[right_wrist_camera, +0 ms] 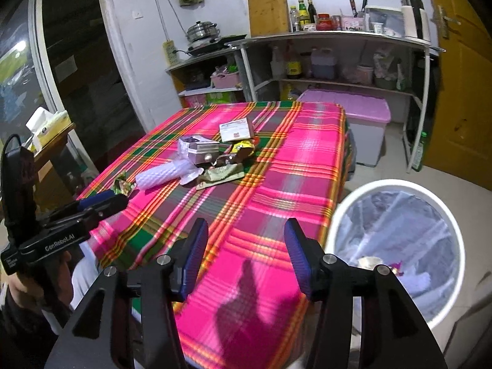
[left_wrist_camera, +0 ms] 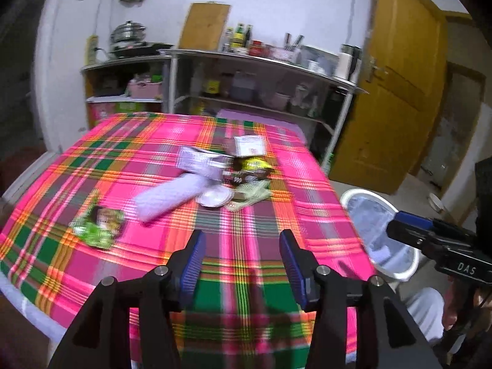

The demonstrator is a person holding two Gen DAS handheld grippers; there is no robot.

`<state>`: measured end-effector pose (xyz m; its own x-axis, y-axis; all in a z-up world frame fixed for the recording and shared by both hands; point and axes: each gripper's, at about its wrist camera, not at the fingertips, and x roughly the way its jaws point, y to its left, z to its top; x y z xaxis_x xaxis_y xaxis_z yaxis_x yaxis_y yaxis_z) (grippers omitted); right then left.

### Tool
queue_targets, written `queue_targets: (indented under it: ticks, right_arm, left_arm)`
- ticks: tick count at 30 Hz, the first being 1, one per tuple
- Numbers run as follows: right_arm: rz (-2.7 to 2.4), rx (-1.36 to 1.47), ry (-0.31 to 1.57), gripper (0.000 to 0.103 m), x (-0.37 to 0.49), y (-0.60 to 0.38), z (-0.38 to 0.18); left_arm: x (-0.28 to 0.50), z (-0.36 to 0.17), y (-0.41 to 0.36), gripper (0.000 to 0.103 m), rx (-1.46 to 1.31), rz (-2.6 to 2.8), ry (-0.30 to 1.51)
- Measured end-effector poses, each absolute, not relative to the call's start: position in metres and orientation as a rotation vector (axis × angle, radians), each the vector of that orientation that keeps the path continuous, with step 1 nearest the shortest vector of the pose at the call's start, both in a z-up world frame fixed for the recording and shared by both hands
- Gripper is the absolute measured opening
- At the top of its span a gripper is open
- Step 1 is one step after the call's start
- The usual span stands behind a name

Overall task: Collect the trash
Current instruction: 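Move both grippers back over the table, then lower the left gripper onto the green snack wrapper and grasp it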

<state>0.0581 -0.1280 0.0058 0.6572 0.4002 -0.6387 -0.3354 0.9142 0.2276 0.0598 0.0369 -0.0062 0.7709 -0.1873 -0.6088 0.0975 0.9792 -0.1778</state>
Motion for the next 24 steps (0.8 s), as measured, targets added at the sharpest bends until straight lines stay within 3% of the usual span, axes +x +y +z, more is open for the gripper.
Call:
queue_targets:
  ticks: [10, 13, 24]
  right_arm:
    - [0.43, 0.086, 0.771, 0.052, 0.096, -0.103, 0.003]
    - [0.43, 0.086, 0.782, 0.053, 0.108, -0.098, 0.001]
    - [0.431, 0.094, 0.833, 0.053, 0.153, -0.082, -0.008]
  left_arm:
    - [0.083, -0.014, 0.107, 0.052, -0.164, 0.017, 0.656]
    - [0.092, -0.02, 0.126, 0.059, -0.173, 0.059, 0.66]
    - [0.127, -0.05, 0.171, 0.059, -0.221, 0.12, 0.716]
